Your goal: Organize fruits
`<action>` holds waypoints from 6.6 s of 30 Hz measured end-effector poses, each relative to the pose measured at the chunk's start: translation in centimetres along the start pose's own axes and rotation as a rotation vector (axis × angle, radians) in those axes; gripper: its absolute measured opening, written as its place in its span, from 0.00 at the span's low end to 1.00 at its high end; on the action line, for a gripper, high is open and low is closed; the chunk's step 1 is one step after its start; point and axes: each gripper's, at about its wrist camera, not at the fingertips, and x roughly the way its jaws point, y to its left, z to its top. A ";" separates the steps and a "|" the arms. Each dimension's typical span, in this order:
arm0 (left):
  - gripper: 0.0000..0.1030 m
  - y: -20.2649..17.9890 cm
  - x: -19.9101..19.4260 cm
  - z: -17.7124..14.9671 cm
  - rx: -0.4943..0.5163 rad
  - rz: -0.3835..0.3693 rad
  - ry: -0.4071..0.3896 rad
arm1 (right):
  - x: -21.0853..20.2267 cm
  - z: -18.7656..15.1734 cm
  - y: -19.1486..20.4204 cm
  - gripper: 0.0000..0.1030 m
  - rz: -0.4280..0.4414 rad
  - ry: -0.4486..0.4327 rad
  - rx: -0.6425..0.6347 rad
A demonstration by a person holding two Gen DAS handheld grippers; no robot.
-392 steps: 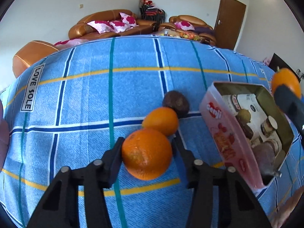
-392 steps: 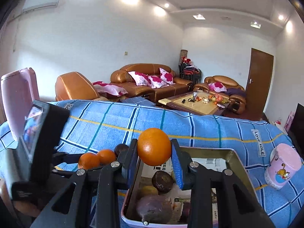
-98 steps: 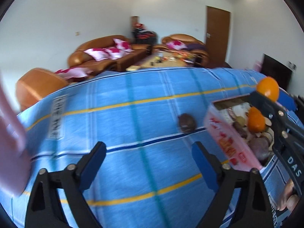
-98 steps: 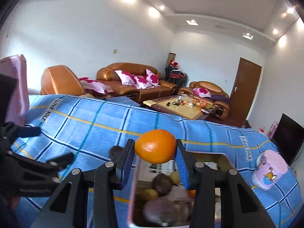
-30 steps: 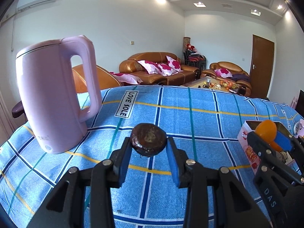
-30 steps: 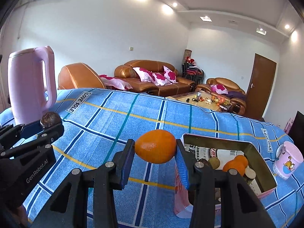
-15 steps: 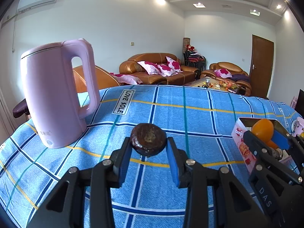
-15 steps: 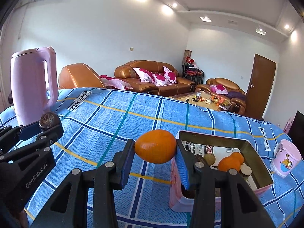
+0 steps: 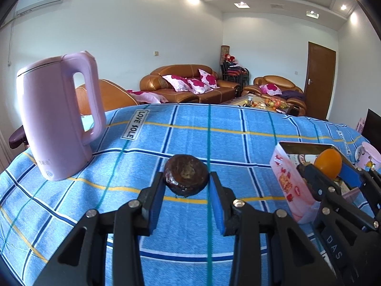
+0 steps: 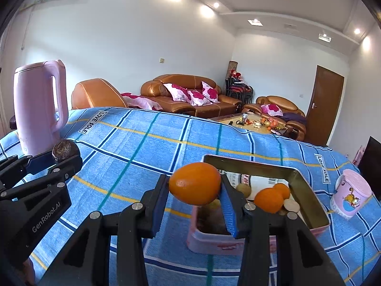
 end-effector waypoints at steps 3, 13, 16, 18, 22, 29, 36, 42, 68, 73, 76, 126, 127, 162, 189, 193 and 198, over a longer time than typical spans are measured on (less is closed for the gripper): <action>0.37 -0.7 -0.2 -0.1 0.006 -0.007 -0.002 | -0.3 -0.3 -0.9 0.43 -0.009 0.000 0.004; 0.37 -4.2 -0.6 -0.4 0.030 -0.057 0.008 | -0.9 -1.0 -4.1 0.43 -0.062 -0.006 0.017; 0.37 -5.3 -0.7 -0.4 0.034 -0.078 0.006 | -1.0 -1.1 -5.5 0.43 -0.081 -0.004 0.032; 0.37 -6.0 -0.8 -0.4 0.043 -0.090 0.007 | -1.1 -1.3 -6.3 0.43 -0.093 -0.005 0.040; 0.37 -7.2 -1.0 -0.3 0.047 -0.119 0.010 | -1.1 -1.5 -7.9 0.43 -0.118 -0.002 0.057; 0.38 -9.6 -1.2 0.3 0.081 -0.162 0.001 | -0.9 -1.6 -10.6 0.43 -0.164 0.000 0.096; 0.38 -11.9 -1.4 1.2 0.111 -0.201 -0.024 | -0.9 -1.8 -13.2 0.43 -0.204 0.001 0.138; 0.38 -14.4 -1.2 1.7 0.132 -0.246 -0.028 | -0.8 -1.8 -14.9 0.43 -0.229 0.008 0.170; 0.38 -18.1 1.9 2.3 0.071 -0.391 0.085 | 1.2 -0.7 -17.4 0.43 -0.274 0.029 0.175; 0.38 -17.4 3.2 3.4 0.047 -0.341 0.095 | 2.3 0.3 -17.4 0.43 -0.243 0.034 0.191; 0.38 -17.2 3.9 4.1 0.052 -0.301 0.084 | 3.3 0.8 -17.1 0.43 -0.196 0.049 0.207; 0.52 -18.7 6.8 2.3 0.207 -0.201 0.251 | 7.6 -1.4 -16.9 0.45 0.090 0.258 0.239; 0.58 -18.6 6.4 2.3 0.213 -0.187 0.237 | 7.4 -1.5 -17.0 0.45 0.101 0.254 0.249; 1.00 -14.2 -2.1 -0.1 0.095 -0.064 -0.111 | -2.7 -2.6 -14.6 0.72 -0.034 -0.178 0.200; 1.00 -13.4 -4.2 -1.1 0.068 -0.082 -0.134 | -6.1 -3.7 -14.3 0.72 -0.103 -0.248 0.185; 1.00 -13.4 -4.1 -1.1 0.068 -0.080 -0.131 | -6.1 -3.7 -14.2 0.73 -0.105 -0.247 0.185; 1.00 -13.4 -4.1 -1.1 0.068 -0.078 -0.128 | -6.2 -3.8 -14.3 0.73 -0.107 -0.247 0.187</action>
